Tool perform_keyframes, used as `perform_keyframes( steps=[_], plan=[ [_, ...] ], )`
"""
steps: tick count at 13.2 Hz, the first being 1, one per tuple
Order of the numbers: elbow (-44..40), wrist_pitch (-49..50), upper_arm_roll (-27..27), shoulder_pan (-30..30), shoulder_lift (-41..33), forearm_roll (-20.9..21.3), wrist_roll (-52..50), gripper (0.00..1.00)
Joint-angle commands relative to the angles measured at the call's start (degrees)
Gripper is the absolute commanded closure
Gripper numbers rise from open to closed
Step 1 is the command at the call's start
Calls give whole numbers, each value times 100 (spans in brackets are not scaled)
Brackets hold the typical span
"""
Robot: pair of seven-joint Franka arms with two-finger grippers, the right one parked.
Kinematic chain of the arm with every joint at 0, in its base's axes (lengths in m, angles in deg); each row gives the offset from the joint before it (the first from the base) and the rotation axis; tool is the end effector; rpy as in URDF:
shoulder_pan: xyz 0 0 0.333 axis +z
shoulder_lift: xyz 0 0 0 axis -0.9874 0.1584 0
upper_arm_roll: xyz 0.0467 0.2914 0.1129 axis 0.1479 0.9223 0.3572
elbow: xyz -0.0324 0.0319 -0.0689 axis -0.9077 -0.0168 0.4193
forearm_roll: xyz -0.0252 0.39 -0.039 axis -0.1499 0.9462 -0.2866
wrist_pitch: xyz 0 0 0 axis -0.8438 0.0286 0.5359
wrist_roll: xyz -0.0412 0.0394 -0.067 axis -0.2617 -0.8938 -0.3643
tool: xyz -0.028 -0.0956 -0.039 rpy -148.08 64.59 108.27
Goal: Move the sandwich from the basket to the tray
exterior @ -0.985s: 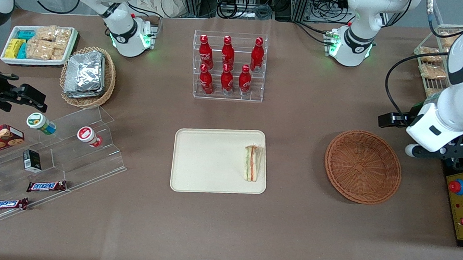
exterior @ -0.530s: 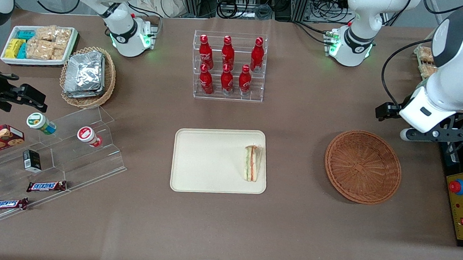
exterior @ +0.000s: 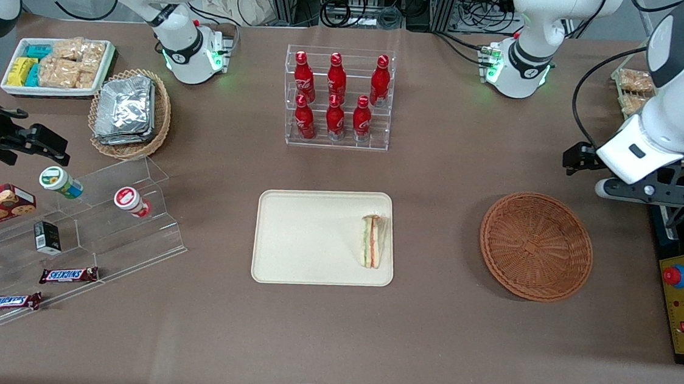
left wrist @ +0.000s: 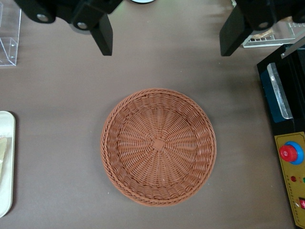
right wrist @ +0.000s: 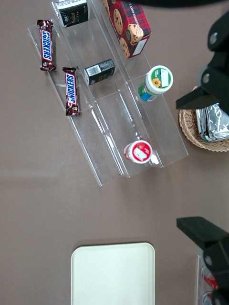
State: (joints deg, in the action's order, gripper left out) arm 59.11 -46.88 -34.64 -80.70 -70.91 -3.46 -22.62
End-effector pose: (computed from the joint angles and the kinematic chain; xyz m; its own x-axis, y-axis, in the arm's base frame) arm 0.5358 -0.0658 0.5579 0.9876 -0.1097 -0.1124 -0.1197 -0.9890 -0.0868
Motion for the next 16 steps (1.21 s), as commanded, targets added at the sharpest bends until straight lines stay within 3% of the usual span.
perform_keyframes(
  steps=[1,16],
  plan=[
    [-241,70,93,-107,69,68,89,1],
    [-216,176,120,25,140,-3,133,0]
  ],
)
